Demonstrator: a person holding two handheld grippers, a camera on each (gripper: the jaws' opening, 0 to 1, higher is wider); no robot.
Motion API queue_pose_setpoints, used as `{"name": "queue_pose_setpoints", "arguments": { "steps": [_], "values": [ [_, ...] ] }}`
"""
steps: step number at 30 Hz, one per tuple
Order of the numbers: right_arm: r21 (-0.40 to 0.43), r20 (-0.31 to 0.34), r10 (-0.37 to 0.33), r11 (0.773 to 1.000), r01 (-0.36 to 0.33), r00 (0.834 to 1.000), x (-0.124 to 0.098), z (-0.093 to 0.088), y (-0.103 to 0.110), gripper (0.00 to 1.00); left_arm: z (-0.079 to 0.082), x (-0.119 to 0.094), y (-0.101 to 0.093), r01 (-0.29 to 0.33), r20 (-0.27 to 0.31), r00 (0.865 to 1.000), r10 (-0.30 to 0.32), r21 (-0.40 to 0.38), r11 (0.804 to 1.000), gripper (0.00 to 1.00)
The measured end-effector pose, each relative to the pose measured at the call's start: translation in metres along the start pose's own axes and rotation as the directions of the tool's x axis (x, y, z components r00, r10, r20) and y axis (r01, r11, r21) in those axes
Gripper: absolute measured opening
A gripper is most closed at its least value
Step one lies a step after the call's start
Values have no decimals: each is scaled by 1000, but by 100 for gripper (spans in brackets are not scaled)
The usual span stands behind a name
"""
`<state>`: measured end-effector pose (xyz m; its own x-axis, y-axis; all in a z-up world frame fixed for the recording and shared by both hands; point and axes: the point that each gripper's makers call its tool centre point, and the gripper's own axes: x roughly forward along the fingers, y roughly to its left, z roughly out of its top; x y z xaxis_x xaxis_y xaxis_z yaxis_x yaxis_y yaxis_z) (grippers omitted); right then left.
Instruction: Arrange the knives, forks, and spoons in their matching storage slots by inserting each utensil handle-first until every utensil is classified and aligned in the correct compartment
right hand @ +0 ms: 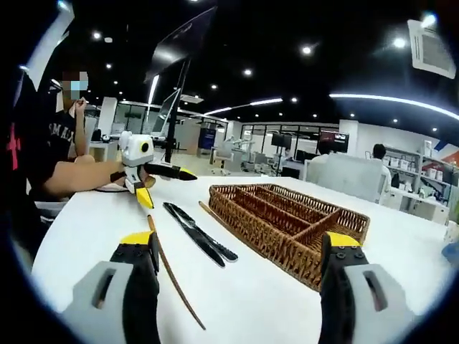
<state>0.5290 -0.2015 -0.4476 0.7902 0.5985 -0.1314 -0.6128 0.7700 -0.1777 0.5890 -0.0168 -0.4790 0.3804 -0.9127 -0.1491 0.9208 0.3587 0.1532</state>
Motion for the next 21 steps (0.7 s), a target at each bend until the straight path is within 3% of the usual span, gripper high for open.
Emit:
{"name": "queue_pose_setpoints", "arguments": {
  "steps": [2,5,7,10,12,15,17,21],
  "values": [
    [-12,-8,7,1000,-7,1000,2,3,-2,97,3,1,-5,56,-14,998,-56,-47,997,100],
    [-16,-5,44,999,-44,999,5,12,-2,95,19,5,8,26,-7,1000,-26,-23,999,100],
    [-1,-9,79,997,-79,997,10,16,-1,97,27,7,3,87,8,996,-86,-77,993,100],
    [-28,-17,80,996,-80,997,15,21,-6,96,34,11,18,86,-22,996,-87,-28,996,100],
    [-28,-19,91,995,-91,996,16,26,-10,97,40,11,33,80,-7,997,-81,-51,995,100],
    [28,-30,174,984,-173,984,14,35,-9,100,47,6,52,40,37,999,-38,-53,998,100],
    [24,35,128,991,-129,991,13,47,-20,100,45,1,51,41,57,998,-39,-34,999,100],
    [30,49,88,996,-90,995,11,36,-33,100,40,-6,49,27,103,994,-23,-39,999,100]
  ]
}}
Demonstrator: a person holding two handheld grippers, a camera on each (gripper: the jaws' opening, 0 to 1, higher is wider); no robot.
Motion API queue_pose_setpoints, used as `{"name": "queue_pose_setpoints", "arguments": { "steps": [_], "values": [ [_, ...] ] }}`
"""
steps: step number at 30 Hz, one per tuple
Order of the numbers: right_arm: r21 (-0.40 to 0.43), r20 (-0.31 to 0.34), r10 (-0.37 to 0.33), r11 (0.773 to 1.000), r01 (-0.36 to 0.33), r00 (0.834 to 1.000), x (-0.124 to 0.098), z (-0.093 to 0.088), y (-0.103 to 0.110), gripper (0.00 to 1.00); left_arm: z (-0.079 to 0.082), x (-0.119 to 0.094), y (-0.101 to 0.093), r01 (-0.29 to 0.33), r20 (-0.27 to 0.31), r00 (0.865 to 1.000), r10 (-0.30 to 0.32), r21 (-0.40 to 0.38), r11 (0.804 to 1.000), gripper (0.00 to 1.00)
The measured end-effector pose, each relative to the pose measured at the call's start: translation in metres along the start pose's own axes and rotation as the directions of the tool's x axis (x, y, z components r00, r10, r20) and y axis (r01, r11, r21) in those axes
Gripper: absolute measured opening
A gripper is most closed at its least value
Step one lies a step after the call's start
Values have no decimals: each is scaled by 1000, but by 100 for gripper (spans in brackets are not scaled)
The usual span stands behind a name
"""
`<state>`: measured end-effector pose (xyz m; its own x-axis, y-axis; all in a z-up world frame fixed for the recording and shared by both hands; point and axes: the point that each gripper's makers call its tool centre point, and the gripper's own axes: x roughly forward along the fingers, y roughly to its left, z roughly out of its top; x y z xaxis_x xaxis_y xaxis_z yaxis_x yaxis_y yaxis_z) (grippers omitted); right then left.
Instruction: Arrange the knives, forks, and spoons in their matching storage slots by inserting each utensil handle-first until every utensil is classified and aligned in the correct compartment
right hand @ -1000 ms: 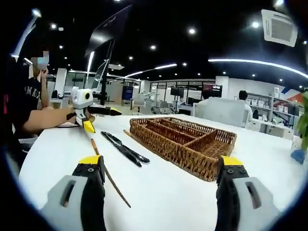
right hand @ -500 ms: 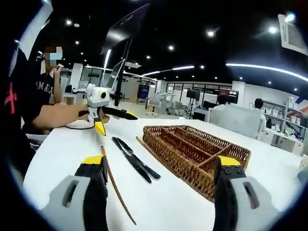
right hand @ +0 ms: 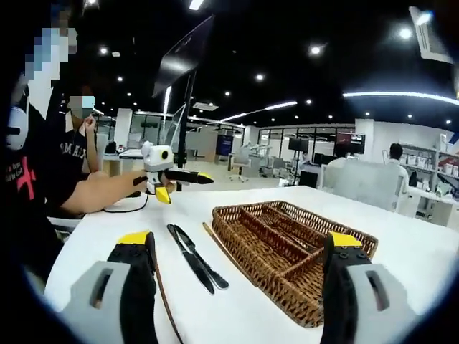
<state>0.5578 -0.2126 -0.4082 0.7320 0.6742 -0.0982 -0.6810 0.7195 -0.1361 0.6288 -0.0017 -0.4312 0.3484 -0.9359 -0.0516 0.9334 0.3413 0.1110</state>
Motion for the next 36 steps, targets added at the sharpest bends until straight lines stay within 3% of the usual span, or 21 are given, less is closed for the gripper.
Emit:
{"name": "queue_pose_setpoints", "arguments": {
  "steps": [2,3,4,5,6,11,16,19,22,26,32,34,36],
  "values": [
    [-2,39,-70,998,70,997,3,-8,-12,100,-3,0,0,2,-5,1000,-2,-6,1000,100],
    [19,23,-78,997,78,997,5,-15,-12,100,-7,1,-1,4,-27,1000,-4,0,1000,100],
    [21,-34,-79,997,80,996,5,-24,-10,100,-11,2,1,1,-52,999,-1,6,1000,100],
    [-30,9,-76,997,77,997,7,-18,-7,100,-12,3,0,2,-61,998,-1,8,1000,100],
    [-21,14,-78,997,78,997,6,-18,-5,100,-13,3,-3,14,-71,997,-13,16,1000,100],
    [-21,-31,-62,998,62,998,9,-30,-4,100,-24,5,-16,51,-128,991,-44,53,997,100],
    [-14,-29,-67,998,67,997,20,-35,2,98,-40,3,-1,16,-168,986,-10,33,999,100],
    [-29,-41,-46,999,45,998,25,-40,6,91,-48,3,4,0,-194,981,7,37,999,100],
    [-8,-69,5,1000,-6,998,32,-48,22,92,-66,6,2,18,-264,965,-7,37,999,93],
    [-18,-97,15,1000,-17,995,38,-57,27,91,-71,9,2,22,-268,963,-15,26,999,92],
    [-10,-118,28,1000,-29,993,41,-65,24,89,-84,8,-7,58,-341,939,-39,46,997,76],
    [-10,-120,31,999,-33,992,40,-65,25,89,-91,7,-5,51,-378,925,-27,53,997,64],
    [-8,-120,34,999,-35,992,39,-65,26,89,-92,8,-6,55,-376,926,-40,29,998,59]
  ]
}}
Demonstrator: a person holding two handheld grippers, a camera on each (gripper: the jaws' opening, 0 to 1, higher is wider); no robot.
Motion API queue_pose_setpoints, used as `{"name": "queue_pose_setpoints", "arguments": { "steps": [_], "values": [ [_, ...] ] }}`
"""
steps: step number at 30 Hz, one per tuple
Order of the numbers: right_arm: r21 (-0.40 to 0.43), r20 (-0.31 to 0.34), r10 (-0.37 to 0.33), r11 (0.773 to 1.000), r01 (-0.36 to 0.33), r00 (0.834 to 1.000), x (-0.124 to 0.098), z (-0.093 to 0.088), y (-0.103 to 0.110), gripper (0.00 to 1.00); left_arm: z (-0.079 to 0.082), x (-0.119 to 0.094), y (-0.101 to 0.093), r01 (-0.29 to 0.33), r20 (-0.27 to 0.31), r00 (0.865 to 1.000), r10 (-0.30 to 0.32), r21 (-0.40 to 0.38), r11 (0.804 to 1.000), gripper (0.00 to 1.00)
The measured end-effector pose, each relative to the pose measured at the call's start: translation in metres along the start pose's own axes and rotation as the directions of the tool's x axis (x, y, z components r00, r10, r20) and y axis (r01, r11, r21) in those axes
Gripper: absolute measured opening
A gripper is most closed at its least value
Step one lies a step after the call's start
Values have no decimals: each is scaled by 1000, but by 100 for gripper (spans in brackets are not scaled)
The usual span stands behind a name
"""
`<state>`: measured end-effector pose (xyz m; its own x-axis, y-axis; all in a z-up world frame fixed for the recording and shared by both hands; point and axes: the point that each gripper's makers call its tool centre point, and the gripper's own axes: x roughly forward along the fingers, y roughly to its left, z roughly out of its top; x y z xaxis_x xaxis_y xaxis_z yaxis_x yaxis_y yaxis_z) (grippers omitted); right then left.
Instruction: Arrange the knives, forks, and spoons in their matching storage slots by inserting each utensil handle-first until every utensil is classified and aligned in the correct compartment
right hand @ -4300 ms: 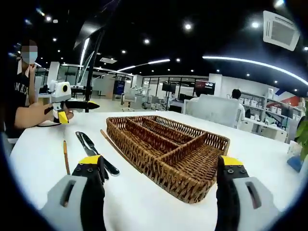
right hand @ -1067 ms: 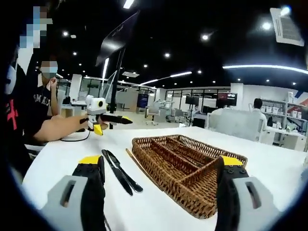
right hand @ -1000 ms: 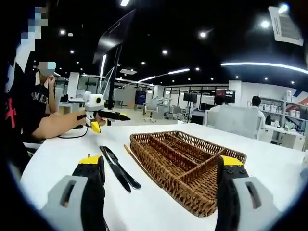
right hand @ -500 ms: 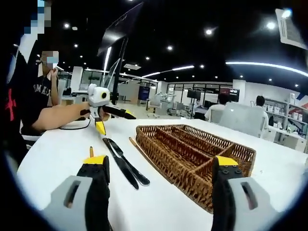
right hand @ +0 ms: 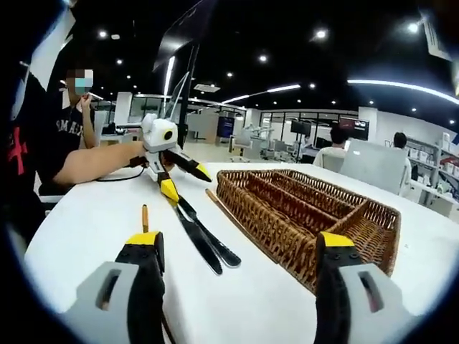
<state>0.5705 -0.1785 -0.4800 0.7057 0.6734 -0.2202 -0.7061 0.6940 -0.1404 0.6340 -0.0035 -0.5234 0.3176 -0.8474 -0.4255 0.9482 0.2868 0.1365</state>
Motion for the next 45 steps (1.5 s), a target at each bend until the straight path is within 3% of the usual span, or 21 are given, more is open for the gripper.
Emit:
{"name": "queue_pose_setpoints", "arguments": {
  "steps": [12,17,19,27,32,36,45],
  "values": [
    [12,3,-1,1000,1,1000,0,1,1,89,-2,0,-26,124,-44,991,-123,18,992,36],
    [13,0,-1,1000,1,1000,0,0,0,90,-3,-2,-35,170,-49,985,-168,27,985,32],
    [14,2,-3,1000,3,1000,-1,0,0,89,-5,-4,-44,223,-55,974,-222,12,975,24],
    [14,0,1,1000,-1,1000,1,0,2,89,-4,0,-43,226,-52,973,-224,35,974,16],
    [13,-3,4,1000,-4,1000,2,-1,4,89,1,8,-40,261,-53,965,-258,57,964,17],
    [15,1,-1,1000,1,1000,1,-1,1,89,-5,-4,-47,286,-81,956,-281,61,956,17],
    [15,-3,6,1000,-6,1000,2,-2,3,89,-4,4,-40,254,-78,966,-245,127,959,13]
  ]
}}
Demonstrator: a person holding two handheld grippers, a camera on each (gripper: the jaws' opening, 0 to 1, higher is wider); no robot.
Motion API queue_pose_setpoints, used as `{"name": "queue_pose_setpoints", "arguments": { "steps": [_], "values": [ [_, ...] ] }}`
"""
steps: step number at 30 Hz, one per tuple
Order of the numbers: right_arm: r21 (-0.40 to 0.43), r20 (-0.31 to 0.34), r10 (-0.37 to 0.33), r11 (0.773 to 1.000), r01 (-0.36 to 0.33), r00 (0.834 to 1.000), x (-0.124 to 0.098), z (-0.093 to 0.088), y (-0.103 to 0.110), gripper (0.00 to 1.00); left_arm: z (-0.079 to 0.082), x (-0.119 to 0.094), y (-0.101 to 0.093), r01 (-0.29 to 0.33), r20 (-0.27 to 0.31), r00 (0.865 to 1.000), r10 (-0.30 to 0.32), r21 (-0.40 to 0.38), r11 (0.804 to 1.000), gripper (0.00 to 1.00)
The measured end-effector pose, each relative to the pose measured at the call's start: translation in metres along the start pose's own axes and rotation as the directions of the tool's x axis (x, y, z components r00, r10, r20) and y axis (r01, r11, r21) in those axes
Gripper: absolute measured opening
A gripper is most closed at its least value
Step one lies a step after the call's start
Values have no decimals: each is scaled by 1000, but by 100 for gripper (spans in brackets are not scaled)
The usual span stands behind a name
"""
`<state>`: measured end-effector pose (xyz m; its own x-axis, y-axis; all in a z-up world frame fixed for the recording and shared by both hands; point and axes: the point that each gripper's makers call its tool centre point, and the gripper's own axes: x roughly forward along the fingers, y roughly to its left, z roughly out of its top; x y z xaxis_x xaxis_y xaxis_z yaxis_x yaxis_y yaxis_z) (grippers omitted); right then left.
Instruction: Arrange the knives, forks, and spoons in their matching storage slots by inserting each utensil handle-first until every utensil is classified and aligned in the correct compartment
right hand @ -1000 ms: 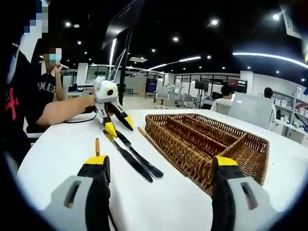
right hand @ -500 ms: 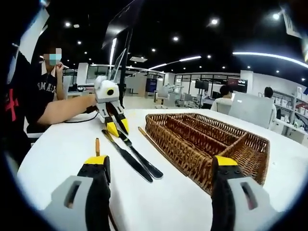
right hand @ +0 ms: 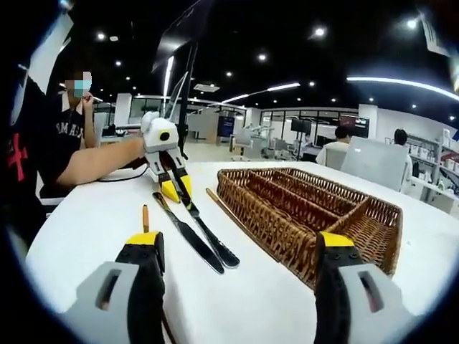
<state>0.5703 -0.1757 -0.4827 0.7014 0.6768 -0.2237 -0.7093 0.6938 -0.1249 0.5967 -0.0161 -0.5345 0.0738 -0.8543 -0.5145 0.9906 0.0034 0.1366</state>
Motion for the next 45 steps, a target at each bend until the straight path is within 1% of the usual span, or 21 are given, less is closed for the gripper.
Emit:
{"name": "queue_pose_setpoints", "arguments": {
  "steps": [2,3,5,9,10,12,17,19,23,27,31,33,35,36,37,38,39,41,43,44,45],
  "values": [
    [0,1,1,1000,-1,1000,0,0,0,89,-1,-2,5,-20,-11,1000,20,3,1000,17],
    [1,1,1,1000,-1,1000,0,0,0,89,-3,-3,6,-15,-17,1000,14,-18,1000,18],
    [2,-1,3,1000,-3,1000,1,-1,0,89,-5,-3,5,5,-11,1000,-6,-65,998,16],
    [5,-2,9,1000,-9,1000,1,-1,2,89,-6,-3,4,52,19,999,-50,-119,992,14],
    [11,3,11,1000,-11,1000,2,0,4,89,-6,-1,5,74,33,997,-70,-162,984,14],
    [14,4,12,1000,-12,1000,2,0,4,89,-6,-1,8,91,25,996,-88,-133,987,13],
    [12,-5,19,1000,-19,1000,4,-1,6,89,-3,2,3,123,32,992,-120,-115,986,11],
    [7,-13,24,1000,-24,1000,5,-3,7,89,-1,2,3,115,18,993,-114,-77,990,11],
    [-5,-22,44,999,-44,999,9,-4,12,88,-1,1,2,110,5,994,-110,-42,993,11],
    [-18,-38,85,996,-86,996,18,1,20,87,-2,0,4,106,-6,994,-107,-53,993,11],
    [-94,-81,173,979,-180,982,27,19,38,88,-2,0,5,109,-3,994,-109,-35,993,10],
    [-105,-86,202,972,-211,976,34,30,42,85,-2,0,5,109,0,994,-109,-32,993,10],
    [-102,-98,227,966,-237,969,39,34,43,79,-2,0,5,107,0,994,-107,-25,994,10],
    [-83,-133,277,954,-289,952,44,33,48,77,-2,1,7,96,0,995,-96,-12,995,10],
    [-75,-150,303,946,-317,941,48,33,53,77,-2,1,10,81,-3,997,-81,-8,997,13],
    [-79,-152,305,944,-319,940,50,34,53,78,-2,1,13,62,-3,998,-62,-13,998,15],
    [-104,-153,312,938,-330,938,55,35,56,77,-3,-1,15,61,-14,998,-62,-41,997,15],
    [-111,-168,322,933,-343,932,61,31,59,76,-8,-8,13,81,-43,995,-85,-90,993,10],
    [-123,-205,330,925,-359,921,60,23,59,78,-9,-12,17,63,-81,994,-70,-82,995,11],
    [-119,-200,322,929,-350,925,60,23,57,79,-10,-15,18,58,-122,990,-65,-60,997,13],
    [-109,-189,323,932,-347,927,59,24,55,79,-11,-16,20,44,-153,987,-54,-64,997,16]
  ]
}}
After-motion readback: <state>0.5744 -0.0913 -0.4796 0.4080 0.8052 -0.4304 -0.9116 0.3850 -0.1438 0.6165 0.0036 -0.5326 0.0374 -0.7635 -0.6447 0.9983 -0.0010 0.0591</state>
